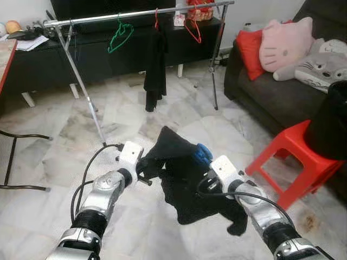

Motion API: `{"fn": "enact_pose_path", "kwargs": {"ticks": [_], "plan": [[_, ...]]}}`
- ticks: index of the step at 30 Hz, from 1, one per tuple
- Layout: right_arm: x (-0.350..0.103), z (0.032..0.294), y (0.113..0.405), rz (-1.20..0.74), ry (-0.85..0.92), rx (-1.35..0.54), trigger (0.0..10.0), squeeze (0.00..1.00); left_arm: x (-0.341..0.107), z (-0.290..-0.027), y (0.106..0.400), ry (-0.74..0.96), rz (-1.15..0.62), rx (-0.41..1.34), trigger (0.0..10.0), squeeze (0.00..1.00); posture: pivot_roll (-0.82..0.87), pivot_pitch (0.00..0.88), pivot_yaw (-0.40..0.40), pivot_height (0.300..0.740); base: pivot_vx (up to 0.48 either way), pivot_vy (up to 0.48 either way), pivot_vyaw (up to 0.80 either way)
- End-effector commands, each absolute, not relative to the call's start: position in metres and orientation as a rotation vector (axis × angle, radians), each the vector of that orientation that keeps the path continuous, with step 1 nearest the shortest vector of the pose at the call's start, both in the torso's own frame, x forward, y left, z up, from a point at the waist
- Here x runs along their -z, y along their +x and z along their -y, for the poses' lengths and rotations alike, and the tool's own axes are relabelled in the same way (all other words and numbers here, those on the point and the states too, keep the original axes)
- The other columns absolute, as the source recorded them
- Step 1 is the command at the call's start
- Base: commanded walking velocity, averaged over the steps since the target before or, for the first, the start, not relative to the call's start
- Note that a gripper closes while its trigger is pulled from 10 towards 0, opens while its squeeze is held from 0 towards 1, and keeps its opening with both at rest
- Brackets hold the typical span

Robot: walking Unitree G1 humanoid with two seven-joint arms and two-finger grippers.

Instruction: Hang hanger

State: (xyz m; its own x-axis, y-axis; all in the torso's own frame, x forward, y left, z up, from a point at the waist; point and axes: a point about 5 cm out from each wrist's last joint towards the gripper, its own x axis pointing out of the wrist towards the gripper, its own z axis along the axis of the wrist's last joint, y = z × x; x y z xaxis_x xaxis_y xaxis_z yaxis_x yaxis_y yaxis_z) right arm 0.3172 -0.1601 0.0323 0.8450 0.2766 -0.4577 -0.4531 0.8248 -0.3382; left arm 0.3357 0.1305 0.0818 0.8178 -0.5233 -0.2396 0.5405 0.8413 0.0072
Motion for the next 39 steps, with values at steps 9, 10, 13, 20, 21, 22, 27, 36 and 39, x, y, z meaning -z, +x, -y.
{"fn": "enact_pose_path", "kwargs": {"ticks": [9, 10, 13, 20, 21, 22, 27, 36, 39], "plan": [[-0.05, 0.165, 0.334, -0.317, -0.368, -0.237, 0.0, 0.0, -0.083, -0.117, 0.318, 0.033, -0.224, 0.755, 10.0, 0.0, -0.03, 0.0, -0.018, 0.74, 0.0, 0.0, 0.0], [-0.053, 0.165, 0.336, -0.307, -0.344, -0.227, 0.0, 0.0, -0.084, -0.115, 0.316, 0.033, -0.223, 0.776, 10.0, 0.0, -0.03, 0.0, -0.02, 0.74, 0.0, 0.0, 0.0], [-0.057, 0.159, 0.34, -0.289, -0.294, -0.244, 0.0, 0.0, -0.083, -0.111, 0.313, 0.039, -0.225, 0.815, 10.0, 0.0, -0.03, 0.0, -0.02, 0.74, 0.0, 0.0, 0.0], [-0.061, 0.147, 0.342, -0.27, -0.257, -0.321, 0.0, 0.0, -0.085, -0.107, 0.315, 0.054, -0.211, 0.778, 10.0, 0.15, -0.03, 0.0, -0.021, 0.74, 0.0, 0.0, 0.0], [-0.061, 0.143, 0.341, -0.27, -0.264, -0.36, 0.0, 0.0, -0.086, -0.106, 0.316, 0.054, -0.205, 0.76, 10.0, 1.0, -0.03, 0.0, -0.021, 0.74, 0.0, 0.0, 0.0], [-0.06, 0.141, 0.339, -0.275, -0.272, -0.396, 0.0, 0.0, -0.087, -0.106, 0.318, 0.051, -0.195, 0.741, 10.0, 1.0, -0.04, 0.0, -0.021, 0.74, 0.0, 0.0, 0.0], [-0.051, 0.142, 0.333, -0.324, -0.335, -0.478, 0.0, 0.0, -0.096, -0.111, 0.324, 0.029, -0.153, 0.666, 10.0, 1.0, -0.04, 0.0, -0.021, 0.74, 0.0, 0.0, 0.0], [-0.047, 0.146, 0.33, -0.345, -0.372, -0.5, 0.0, 0.0, -0.1, -0.113, 0.324, 0.015, -0.135, 0.667, 10.0, 1.0, -0.04, 0.0, -0.023, 0.74, 0.0, 0.0, 0.0], [-0.048, 0.147, 0.33, -0.333, -0.377, -0.51, 0.0, 0.0, -0.101, -0.115, 0.323, 0.015, -0.131, 0.667, 10.0, 1.0, -0.04, 0.0, -0.023, 0.74, 0.0, 0.0, 0.0]]}}
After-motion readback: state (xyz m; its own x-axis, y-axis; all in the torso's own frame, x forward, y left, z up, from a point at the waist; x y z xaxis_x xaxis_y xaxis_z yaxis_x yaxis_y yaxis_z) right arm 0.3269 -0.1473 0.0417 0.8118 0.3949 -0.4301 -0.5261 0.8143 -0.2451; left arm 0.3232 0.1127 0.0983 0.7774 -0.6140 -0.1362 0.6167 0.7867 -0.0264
